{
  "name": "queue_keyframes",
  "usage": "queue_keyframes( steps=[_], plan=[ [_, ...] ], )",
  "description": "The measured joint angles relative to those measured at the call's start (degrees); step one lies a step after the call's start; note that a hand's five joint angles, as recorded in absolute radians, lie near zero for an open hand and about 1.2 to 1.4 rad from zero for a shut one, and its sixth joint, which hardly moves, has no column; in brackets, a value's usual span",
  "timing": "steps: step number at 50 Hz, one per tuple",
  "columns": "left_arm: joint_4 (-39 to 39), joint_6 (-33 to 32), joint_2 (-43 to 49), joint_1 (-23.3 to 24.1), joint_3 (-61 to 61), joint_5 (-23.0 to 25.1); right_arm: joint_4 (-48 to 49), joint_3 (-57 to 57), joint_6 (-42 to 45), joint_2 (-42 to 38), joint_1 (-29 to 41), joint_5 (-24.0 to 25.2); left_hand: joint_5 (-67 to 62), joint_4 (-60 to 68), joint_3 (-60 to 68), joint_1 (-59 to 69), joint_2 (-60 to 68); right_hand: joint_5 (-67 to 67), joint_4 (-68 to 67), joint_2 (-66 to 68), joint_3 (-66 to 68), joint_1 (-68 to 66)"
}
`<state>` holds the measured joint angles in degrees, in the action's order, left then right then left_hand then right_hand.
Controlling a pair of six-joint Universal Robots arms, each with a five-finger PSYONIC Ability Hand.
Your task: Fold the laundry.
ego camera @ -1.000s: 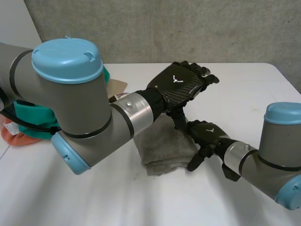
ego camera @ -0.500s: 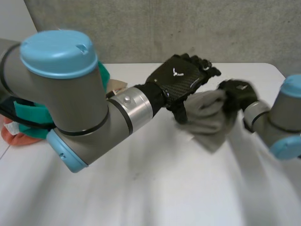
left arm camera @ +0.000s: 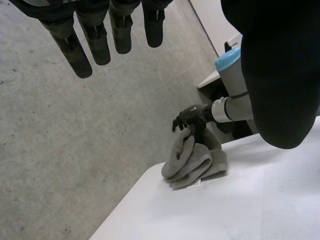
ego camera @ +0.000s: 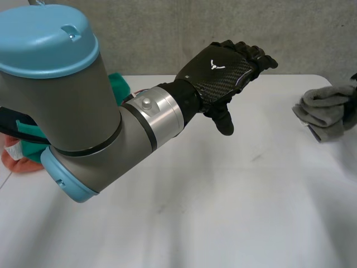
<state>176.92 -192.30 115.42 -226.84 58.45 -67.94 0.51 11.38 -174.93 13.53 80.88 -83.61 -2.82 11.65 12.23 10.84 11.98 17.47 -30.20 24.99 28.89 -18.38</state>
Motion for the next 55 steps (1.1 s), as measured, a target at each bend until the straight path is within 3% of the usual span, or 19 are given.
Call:
queue_keyframes(
  steps=[2,4,9,16,25,32,38,41,46,51,55],
  plan=[
    [0.00,-0.02,0.09,0.05,0.09,-0.02,0.06,0.02,0.09,-0.18,-0.36,-0.36,0.00,0.00,0.00,0.00,0.00,-11.06,13.03,-9.72,-12.17,5.10],
    [0.00,-0.06,0.19,0.09,0.16,-0.05,0.12,0.34,0.77,-0.13,-0.97,-1.16,0.00,0.00,0.00,0.00,0.00,-14.81,17.57,-12.75,-16.62,5.63],
    [-0.02,-0.12,0.26,0.24,0.19,-0.08,-0.47,2.24,4.63,1.28,-2.80,-2.64,0.00,0.00,0.00,0.00,0.00,-14.83,18.30,-12.76,-17.10,5.63],
    [-0.08,-0.08,-0.08,0.82,0.73,-0.09,-3.30,10.25,13.92,6.79,-3.98,0.92,0.00,0.00,0.00,0.00,0.00,-14.86,18.30,-12.76,-17.10,5.63],
    [0.00,-0.09,-0.30,1.06,1.76,-0.08,-3.33,15.71,23.08,11.45,-5.43,1.25,0.00,0.00,0.00,0.00,0.00,-14.87,18.30,-12.76,-17.10,5.63],
    [0.15,0.06,-1.21,0.94,1.49,-0.25,2.27,25.21,23.87,21.35,-5.48,0.89,0.00,0.00,0.00,0.00,0.00,-14.87,18.30,-12.76,-17.10,5.63],
    [1.60,0.49,-3.44,-0.04,0.20,-3.00,16.99,43.37,23.59,36.27,-3.51,1.52,0.00,0.00,0.00,0.00,0.00,-14.90,18.30,-12.76,-17.10,5.63],
    [2.36,0.13,-4.83,-2.42,-1.04,-8.77,23.71,54.52,23.70,43.81,-0.08,5.63,0.00,0.00,0.00,0.00,0.00,-14.94,18.31,-12.76,-17.10,5.63],
    [2.22,-3.84,-5.75,-9.73,-1.41,-18.20,24.76,66.56,24.38,50.93,5.22,14.38,0.00,0.00,0.00,0.00,0.00,-14.94,18.30,-12.76,-17.10,5.63],
    [1.93,-17.13,-3.76,-20.72,0.53,-24.92,16.60,75.78,27.90,56.03,9.78,21.38,0.00,0.00,0.00,0.00,0.00,-14.94,18.30,-12.76,-17.10,5.63],
    [3.85,-26.67,1.96,-26.53,0.78,-24.50,9.37,79.79,33.05,57.19,11.98,22.48,0.00,0.00,0.00,0.00,0.00,-14.95,18.30,-12.76,-17.10,5.63]
  ],
)
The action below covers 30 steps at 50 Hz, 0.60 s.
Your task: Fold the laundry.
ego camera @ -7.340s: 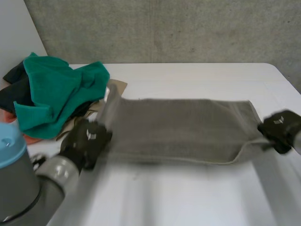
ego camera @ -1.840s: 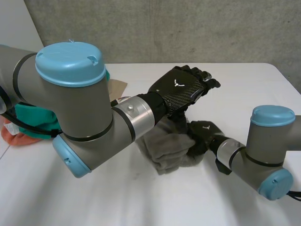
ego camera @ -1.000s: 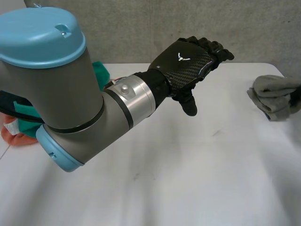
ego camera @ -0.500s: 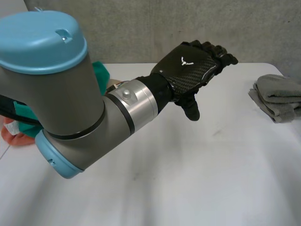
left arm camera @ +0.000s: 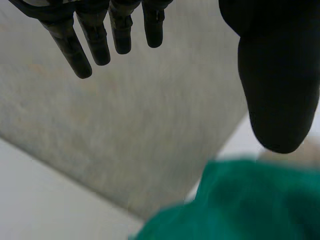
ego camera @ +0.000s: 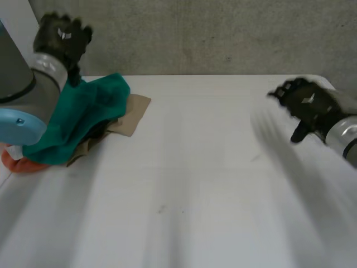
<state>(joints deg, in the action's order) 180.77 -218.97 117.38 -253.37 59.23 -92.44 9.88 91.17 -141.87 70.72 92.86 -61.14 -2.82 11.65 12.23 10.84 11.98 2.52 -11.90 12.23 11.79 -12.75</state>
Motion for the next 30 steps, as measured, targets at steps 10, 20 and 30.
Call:
queue_keyframes(
  steps=[10,20,30],
  plan=[
    [6.79,-6.50,19.51,-11.10,-6.66,12.26,-5.15,5.44,6.89,-0.26,1.64,-0.28,-12.85,13.89,13.09,16.76,14.09,0.00,0.00,0.00,0.00,0.00],
    [6.86,-5.38,25.62,-11.23,-11.92,14.65,-4.47,5.78,6.56,-0.13,1.18,-0.37,-53.33,56.73,55.15,54.37,56.20,0.00,0.00,0.00,0.00,0.00],
    [7.56,1.61,9.04,-1.60,-7.90,10.74,-4.34,3.57,5.73,3.51,1.28,-1.35,-53.33,56.83,55.72,54.32,56.45,0.00,0.00,0.00,0.00,0.00]
  ],
)
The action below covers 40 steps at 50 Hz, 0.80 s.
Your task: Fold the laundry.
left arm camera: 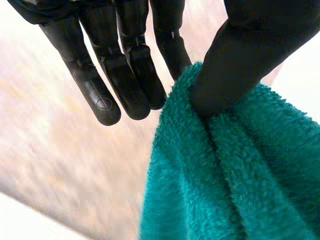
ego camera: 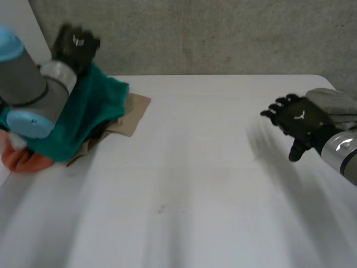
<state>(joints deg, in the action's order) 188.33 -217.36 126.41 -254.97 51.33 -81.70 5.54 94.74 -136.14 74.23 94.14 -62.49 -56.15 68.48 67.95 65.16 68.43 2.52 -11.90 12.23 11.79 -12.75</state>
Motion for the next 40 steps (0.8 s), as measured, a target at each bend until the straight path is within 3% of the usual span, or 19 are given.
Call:
queue_keyframes(
  steps=[6,9,13,16,21,23,24,26,27,32,40],
  plan=[
    [0.46,12.36,-12.28,8.16,5.23,-1.43,-0.05,-2.50,-3.64,3.75,0.15,-1.61,0.00,0.02,0.01,0.00,0.02,0.00,0.00,0.00,0.00,0.00],
    [0.49,22.64,-17.34,13.79,10.25,-1.71,-0.07,-3.86,-8.36,5.89,0.14,-2.27,0.00,0.14,0.01,0.00,0.03,0.00,0.00,0.00,0.00,0.00],
    [0.75,31.49,-17.75,20.78,14.96,-2.13,-0.11,-5.07,-14.78,7.36,0.06,-2.64,0.00,0.23,0.09,0.00,0.09,0.00,0.00,0.00,0.00,0.00],
    [1.19,34.68,-13.78,25.62,16.23,-3.83,-0.15,-5.80,-19.30,7.74,0.00,-2.83,0.00,0.23,0.22,-0.01,0.16,0.00,0.00,0.00,0.00,0.00],
    [1.10,34.64,-2.55,30.59,13.84,-10.21,-0.37,-6.15,-22.77,7.20,-0.01,-3.30,2.25,-3.37,-3.46,-2.03,-3.74,0.00,0.01,0.00,0.00,0.00],
    [0.84,33.97,0.66,31.63,12.64,-12.54,-0.48,-6.11,-23.15,6.72,-0.01,-3.64,16.49,-18.56,-17.95,-18.16,-19.52,0.00,0.00,0.00,0.00,0.00],
    [0.72,33.77,1.41,31.89,12.35,-13.11,-0.51,-6.09,-23.19,6.59,-0.01,-3.72,16.49,-18.56,-17.95,-18.16,-19.52,0.00,0.00,0.00,0.00,0.00],
    [0.19,32.70,3.90,32.98,11.19,-15.47,-0.76,-5.98,-23.19,5.39,-0.02,-4.32,36.30,-38.43,-37.39,-38.09,-38.12,0.00,0.00,0.00,0.00,0.00],
    [-0.01,32.35,4.09,33.25,10.94,-16.05,-0.86,-5.96,-23.14,4.95,-0.01,-4.48,40.04,-42.14,-40.99,-41.29,-41.67,0.00,0.01,0.00,0.00,0.00],
    [-0.75,31.30,0.18,33.41,11.87,-17.26,-1.53,-5.97,-22.88,3.51,0.09,-4.76,49.08,-50.96,-49.90,-47.02,-50.35,0.00,0.00,0.00,0.00,0.00],
    [-1.69,30.50,-12.18,30.26,21.84,-17.38,-7.61,-8.10,-20.14,0.86,0.66,-2.89,47.81,-50.22,-49.59,-46.69,-49.94,0.00,0.00,0.00,0.00,0.00]
  ],
)
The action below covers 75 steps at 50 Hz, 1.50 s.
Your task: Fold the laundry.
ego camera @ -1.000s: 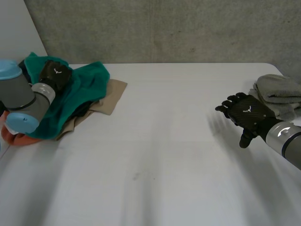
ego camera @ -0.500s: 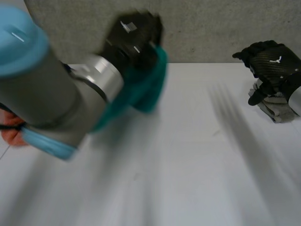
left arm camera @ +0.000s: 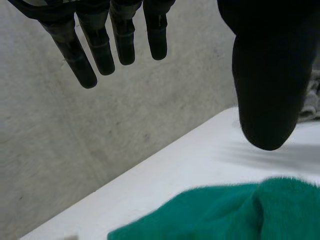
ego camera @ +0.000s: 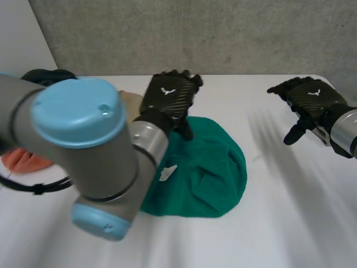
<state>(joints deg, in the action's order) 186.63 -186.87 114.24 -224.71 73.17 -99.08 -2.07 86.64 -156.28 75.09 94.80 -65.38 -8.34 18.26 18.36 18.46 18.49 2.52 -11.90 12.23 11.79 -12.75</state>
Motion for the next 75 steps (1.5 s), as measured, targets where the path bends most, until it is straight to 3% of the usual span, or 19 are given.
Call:
queue_keyframes(
  steps=[10,16,23,30,37,44,48,50,53,54,59,66,75],
  plan=[
    [-0.99,-6.60,-2.14,-4.04,15.27,0.07,-9.13,-1.37,15.56,-4.64,5.38,4.01,-4.47,4.20,4.14,3.96,3.90,3.24,-3.44,2.84,3.60,-1.94],
    [0.84,-7.69,0.52,-5.86,18.28,0.60,-8.70,-0.88,18.17,-7.13,10.61,3.54,-2.81,3.25,3.50,3.75,3.36,3.69,-3.78,2.99,3.85,-2.13],
    [7.84,-7.62,5.44,-6.23,16.71,1.68,-1.35,-0.36,15.64,-11.93,14.62,-1.01,-2.49,3.00,3.36,3.75,3.19,3.69,-3.78,2.99,3.85,-2.13],
    [11.12,-7.55,10.29,-6.14,10.94,5.97,3.34,-0.54,14.68,-13.78,15.60,-6.06,-7.61,7.51,7.32,7.48,7.09,3.69,-3.78,2.99,3.85,-2.13],
    [1.88,-7.49,18.65,-6.42,-1.82,12.18,3.95,-0.79,14.68,-13.70,15.03,-7.38,-10.94,10.90,10.57,10.64,10.36,3.69,-3.78,2.99,3.85,-2.12],
    [-7.99,-7.82,25.95,-7.02,-12.43,11.99,3.73,-0.42,14.72,-13.63,14.66,-7.17,-10.95,10.90,10.58,10.64,10.36,3.69,-3.78,2.99,3.85,-2.12],
    [-9.21,-8.00,27.52,-7.22,-14.42,11.08,3.72,-0.34,14.75,-13.68,14.58,-7.02,-12.41,12.40,12.12,12.46,12.23,3.69,-3.78,2.99,3.85,-2.13],
    [-9.32,-8.08,27.98,-7.27,-14.93,10.70,3.72,-0.36,14.76,-13.73,14.53,-6.90,-23.03,23.54,23.32,24.28,23.24,3.69,-3.77,2.99,3.85,-2.12],
    [-9.30,-8.09,28.03,-7.28,-15.01,10.63,3.72,-0.38,14.76,-13.75,14.52,-6.88,-23.03,23.54,23.32,24.28,23.24,3.68,-3.78,2.99,3.85,-2.12],
    [-9.11,-8.16,28.17,-7.32,-15.42,10.13,3.77,-0.76,14.77,-13.90,14.46,-6.72,-46.61,47.76,47.12,46.34,47.63,3.67,-3.77,2.99,3.85,-2.13],
    [-8.82,-8.17,26.76,-7.12,-14.80,9.23,3.74,-2.72,14.83,-14.18,14.44,-6.45,-47.47,50.21,49.19,46.37,49.71,1.86,-3.29,2.81,3.48,-1.88],
    [-8.54,-8.17,16.79,-6.79,-9.01,7.83,1.01,-12.09,16.33,-17.30,14.44,-1.20,-47.47,50.21,49.46,46.37,49.71,1.14,-2.90,2.81,2.80,-1.88],
    [-8.68,-8.16,3.97,-6.61,0.73,7.55,-8.78,-27.74,23.58,-27.39,14.99,15.41,-47.47,50.23,49.62,46.37,49.85,1.15,-2.90,2.81,2.80,-1.88]
  ],
)
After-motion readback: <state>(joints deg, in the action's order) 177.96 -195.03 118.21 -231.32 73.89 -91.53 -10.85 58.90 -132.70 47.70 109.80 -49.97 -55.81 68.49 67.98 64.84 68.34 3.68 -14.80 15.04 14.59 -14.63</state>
